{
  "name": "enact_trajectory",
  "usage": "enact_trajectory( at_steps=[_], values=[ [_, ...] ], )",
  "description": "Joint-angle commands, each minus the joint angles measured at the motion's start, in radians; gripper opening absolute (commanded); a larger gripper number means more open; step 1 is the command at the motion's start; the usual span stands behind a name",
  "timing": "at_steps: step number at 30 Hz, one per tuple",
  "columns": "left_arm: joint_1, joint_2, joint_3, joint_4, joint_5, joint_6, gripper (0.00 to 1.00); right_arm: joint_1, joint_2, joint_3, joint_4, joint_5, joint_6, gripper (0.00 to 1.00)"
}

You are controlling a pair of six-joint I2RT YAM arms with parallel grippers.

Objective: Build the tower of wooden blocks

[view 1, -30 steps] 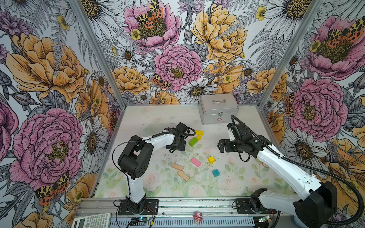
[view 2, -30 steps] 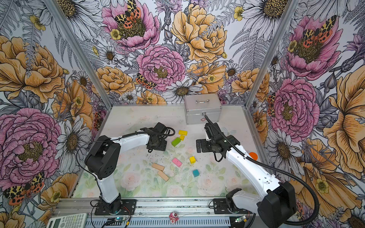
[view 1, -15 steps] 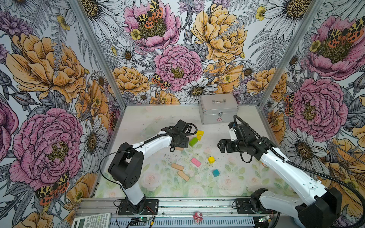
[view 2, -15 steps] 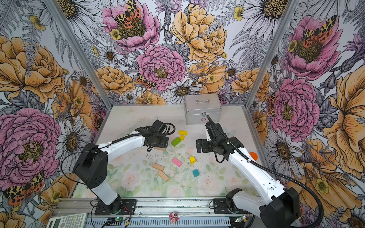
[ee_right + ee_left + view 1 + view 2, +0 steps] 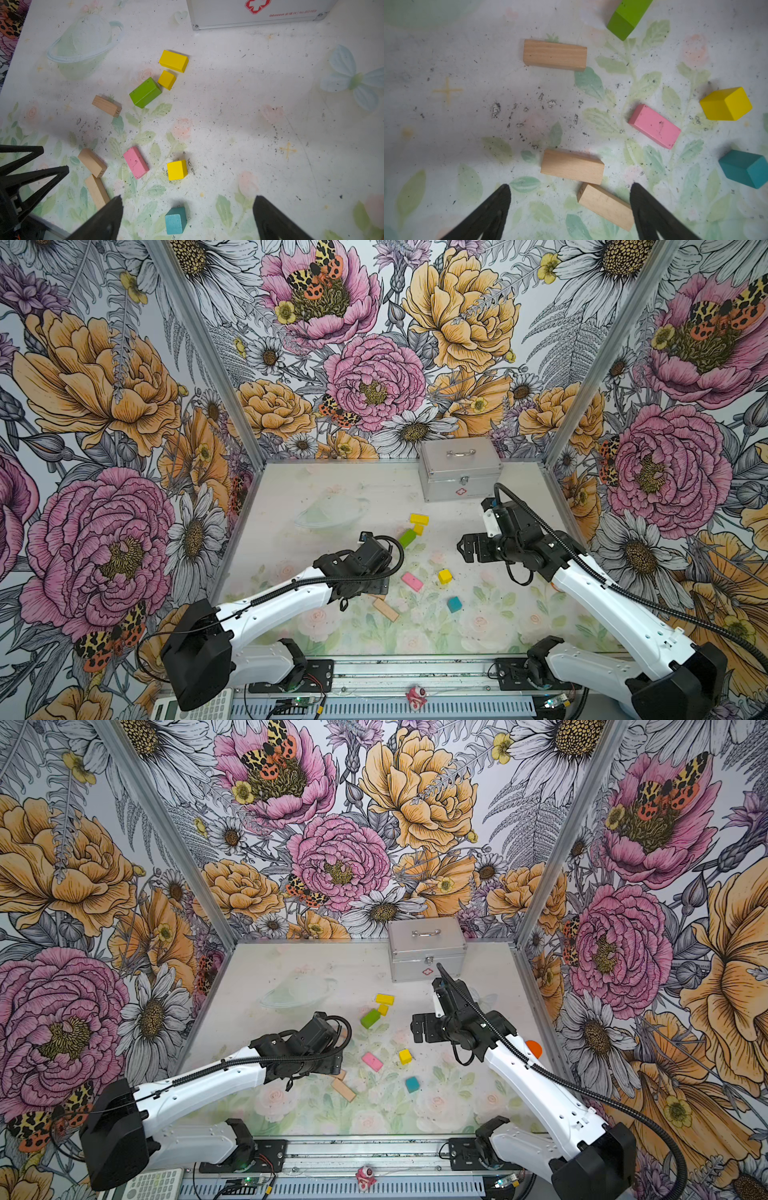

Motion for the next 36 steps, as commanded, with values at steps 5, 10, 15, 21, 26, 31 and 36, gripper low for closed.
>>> enact_trajectory(
  at_steps=[5,10,15,21,26,31,36],
  values=[
    [-0.031,0.040,-0.022,0.007,-0.033,-0.014,0.99,0.035,-0.039,-0.018,-0.006,-0.001,0.023,1.00],
    [-0.022,0.090,-0.008,0.029,-0.031,0.029,0.99,0.040,-0.056,-0.032,-0.008,0.005,0.032,1.00],
    [-0.004,0.146,0.000,0.059,-0.004,0.082,0.99,0.041,-0.061,-0.043,-0.009,0.006,0.038,1.00],
    [0.020,0.167,0.007,0.087,0.024,0.139,0.99,0.041,-0.066,-0.052,-0.010,0.008,0.040,1.00],
    [0.017,0.173,0.004,0.111,0.024,0.158,0.99,0.042,-0.065,-0.051,-0.008,-0.004,0.048,1.00],
    [0.009,0.176,-0.008,0.128,0.024,0.159,0.99,0.042,-0.083,-0.061,-0.010,-0.017,0.059,1.00],
    [0.003,0.181,-0.018,0.145,0.055,0.162,0.99,0.043,-0.095,-0.065,-0.011,-0.021,0.066,1.00]
  ],
)
